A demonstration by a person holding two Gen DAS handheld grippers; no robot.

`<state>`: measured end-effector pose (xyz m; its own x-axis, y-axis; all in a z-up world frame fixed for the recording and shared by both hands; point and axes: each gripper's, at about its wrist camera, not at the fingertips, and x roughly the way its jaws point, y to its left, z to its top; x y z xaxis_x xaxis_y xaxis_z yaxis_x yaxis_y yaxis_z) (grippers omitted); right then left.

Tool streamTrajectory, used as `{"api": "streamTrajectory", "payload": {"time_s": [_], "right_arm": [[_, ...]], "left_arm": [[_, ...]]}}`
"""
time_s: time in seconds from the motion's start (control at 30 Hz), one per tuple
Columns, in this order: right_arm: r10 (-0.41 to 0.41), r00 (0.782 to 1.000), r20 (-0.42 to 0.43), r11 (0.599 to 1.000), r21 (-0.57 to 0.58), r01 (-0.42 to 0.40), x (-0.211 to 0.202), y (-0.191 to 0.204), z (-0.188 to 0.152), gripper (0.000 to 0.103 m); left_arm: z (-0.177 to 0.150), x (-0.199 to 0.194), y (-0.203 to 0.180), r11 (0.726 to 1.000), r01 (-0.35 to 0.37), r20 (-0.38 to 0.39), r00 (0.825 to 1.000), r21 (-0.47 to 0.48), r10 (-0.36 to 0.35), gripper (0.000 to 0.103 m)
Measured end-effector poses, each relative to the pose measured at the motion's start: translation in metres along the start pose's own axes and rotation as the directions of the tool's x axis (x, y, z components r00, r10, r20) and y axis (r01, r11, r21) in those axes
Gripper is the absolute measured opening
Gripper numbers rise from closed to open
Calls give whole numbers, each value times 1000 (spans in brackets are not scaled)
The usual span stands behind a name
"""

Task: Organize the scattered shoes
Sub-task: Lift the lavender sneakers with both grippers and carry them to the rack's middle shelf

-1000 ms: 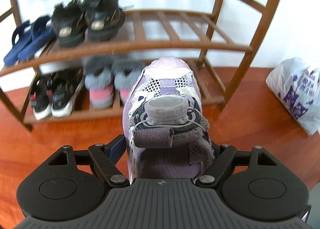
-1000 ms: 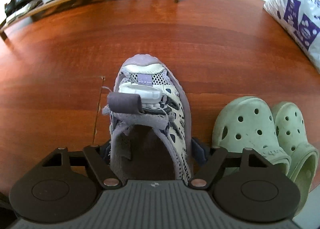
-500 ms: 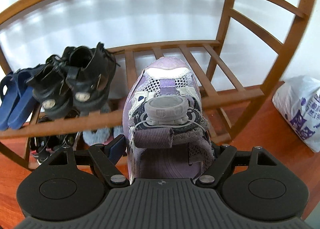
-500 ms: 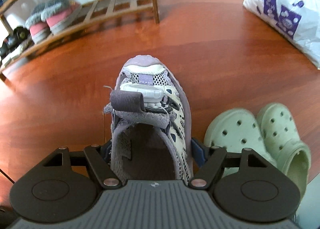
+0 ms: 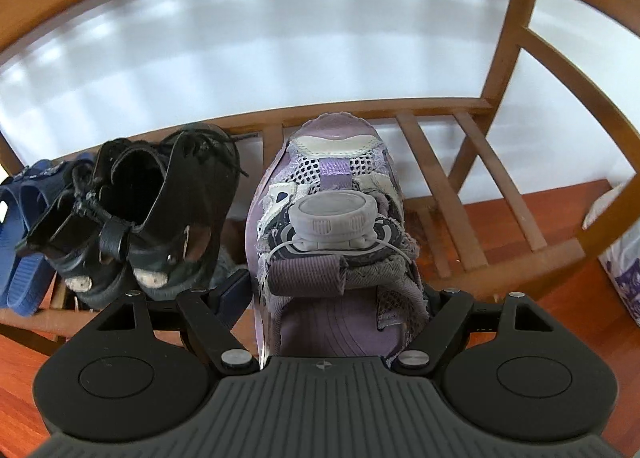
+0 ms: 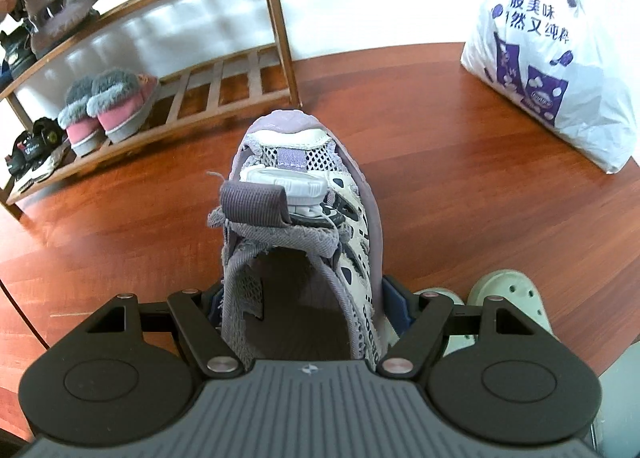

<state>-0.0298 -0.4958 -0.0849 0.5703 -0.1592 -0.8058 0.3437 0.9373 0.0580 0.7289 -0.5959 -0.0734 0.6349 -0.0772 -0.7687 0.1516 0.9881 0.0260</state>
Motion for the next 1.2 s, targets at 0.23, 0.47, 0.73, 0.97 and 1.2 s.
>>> {"api": "streamTrajectory", "payload": {"time_s": [0.23,0.47,0.73,0.97,1.2], "right_arm": [[-10,1000,10,1000,-3,10,0,3,11,79],[-12,1000,20,1000,-13,12,1,11,21,79],[-6,999,32,999,-42,7,-1,23,36,79],[17,999,32,996,-83,-14,-4,34,66,79],[43,999,33,989,-143,-38,-3,51,106,79]], "left_arm": [[3,13,-4,998,-39,19,999,47,38,80],[3,18,-5,997,-47,47,998,69,44,81],[4,7,-2,996,-29,77,997,86,23,85],[-1,-9,6,997,33,64,997,63,-37,88],[-14,-42,24,995,95,91,991,28,-97,89]]}}
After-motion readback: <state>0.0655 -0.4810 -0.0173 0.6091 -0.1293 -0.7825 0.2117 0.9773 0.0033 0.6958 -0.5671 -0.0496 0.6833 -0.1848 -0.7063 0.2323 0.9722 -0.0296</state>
